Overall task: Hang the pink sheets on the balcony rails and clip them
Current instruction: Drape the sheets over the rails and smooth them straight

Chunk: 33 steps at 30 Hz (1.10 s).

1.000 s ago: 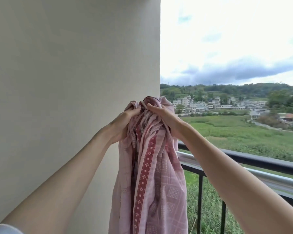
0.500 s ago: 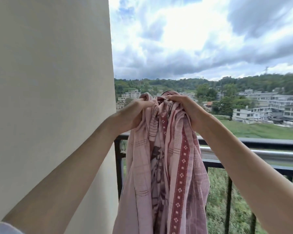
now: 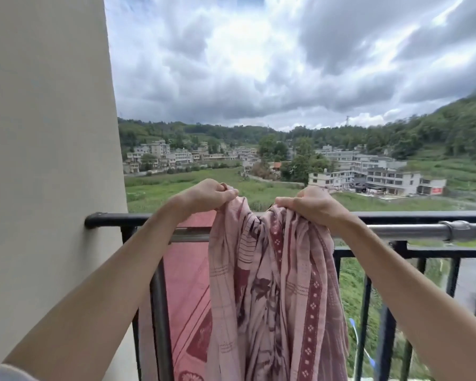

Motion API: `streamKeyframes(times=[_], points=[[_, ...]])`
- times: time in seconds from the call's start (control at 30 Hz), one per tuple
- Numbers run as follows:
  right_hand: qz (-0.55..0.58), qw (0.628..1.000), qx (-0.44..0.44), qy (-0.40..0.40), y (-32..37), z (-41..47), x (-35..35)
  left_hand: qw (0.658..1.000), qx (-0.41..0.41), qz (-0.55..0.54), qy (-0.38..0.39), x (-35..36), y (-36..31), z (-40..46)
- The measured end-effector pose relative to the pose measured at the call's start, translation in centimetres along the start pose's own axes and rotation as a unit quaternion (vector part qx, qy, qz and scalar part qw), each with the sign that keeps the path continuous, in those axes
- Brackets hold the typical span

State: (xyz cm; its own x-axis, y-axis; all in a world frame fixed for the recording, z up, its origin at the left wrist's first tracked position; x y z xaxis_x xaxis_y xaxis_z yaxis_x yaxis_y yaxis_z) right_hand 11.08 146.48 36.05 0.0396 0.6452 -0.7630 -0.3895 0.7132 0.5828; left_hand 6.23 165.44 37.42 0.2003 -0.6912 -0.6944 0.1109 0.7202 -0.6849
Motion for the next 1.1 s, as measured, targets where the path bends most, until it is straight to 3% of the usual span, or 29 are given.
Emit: streamKeyframes(times=[0.07, 0.13, 0.27, 0.33, 0.4, 0.5, 0.63, 0.97, 1.1], points=[[-0.093, 0.991, -0.061, -0.070, 1.3, -0.2, -0.5, 0.999, -0.009, -0.034, 0.012, -0.8, 0.6, -0.4], [-0.092, 0.978, -0.139, -0.122, 4.1, -1.1, -0.3, 0.994, 0.002, -0.095, 0.046, -1.2, 0.5, -0.9], [-0.064, 0.963, -0.244, -0.093, 9.4, -2.6, 3.8, 0.993, 0.031, -0.079, 0.079, -2.0, 0.4, -1.9], [-0.048, 0.968, -0.236, -0.074, 10.1, -3.0, 6.0, 0.994, 0.025, -0.033, 0.103, -2.3, 1.8, -2.9], [-0.118, 0.957, -0.244, -0.105, 10.1, -3.5, 7.5, 0.992, 0.036, -0.050, 0.109, -2.7, 3.1, -3.9], [-0.233, 0.916, -0.278, -0.173, 9.9, -4.4, 8.5, 0.991, 0.038, -0.128, 0.005, -4.4, 4.9, -4.8], [-0.237, 0.913, -0.271, -0.189, 9.2, -4.4, 8.1, 0.980, -0.012, -0.161, -0.119, -6.6, 7.2, -4.6], [-0.261, 0.917, -0.180, -0.242, 1.6, -3.4, 2.7, 0.982, -0.015, -0.127, -0.141, -5.1, 5.9, -2.5], [-0.263, 0.914, -0.181, -0.250, 1.3, -3.5, 2.3, 0.967, -0.041, -0.188, -0.169, -5.0, 7.0, -2.7]])
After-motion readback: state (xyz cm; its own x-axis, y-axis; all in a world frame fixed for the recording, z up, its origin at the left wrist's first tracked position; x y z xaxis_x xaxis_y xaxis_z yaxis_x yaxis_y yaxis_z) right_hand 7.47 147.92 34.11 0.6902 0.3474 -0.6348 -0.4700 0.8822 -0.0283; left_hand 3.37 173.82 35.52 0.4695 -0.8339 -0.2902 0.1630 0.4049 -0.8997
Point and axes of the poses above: each hand's wrist, its own z-axis towards the middle knuckle, its own x-axis out of the palm, y = z × x, the point moved 7 cm from there along z, towards the middle knuckle, and after that the axes turned 5 degrees about -z, right-handed, at the moved point
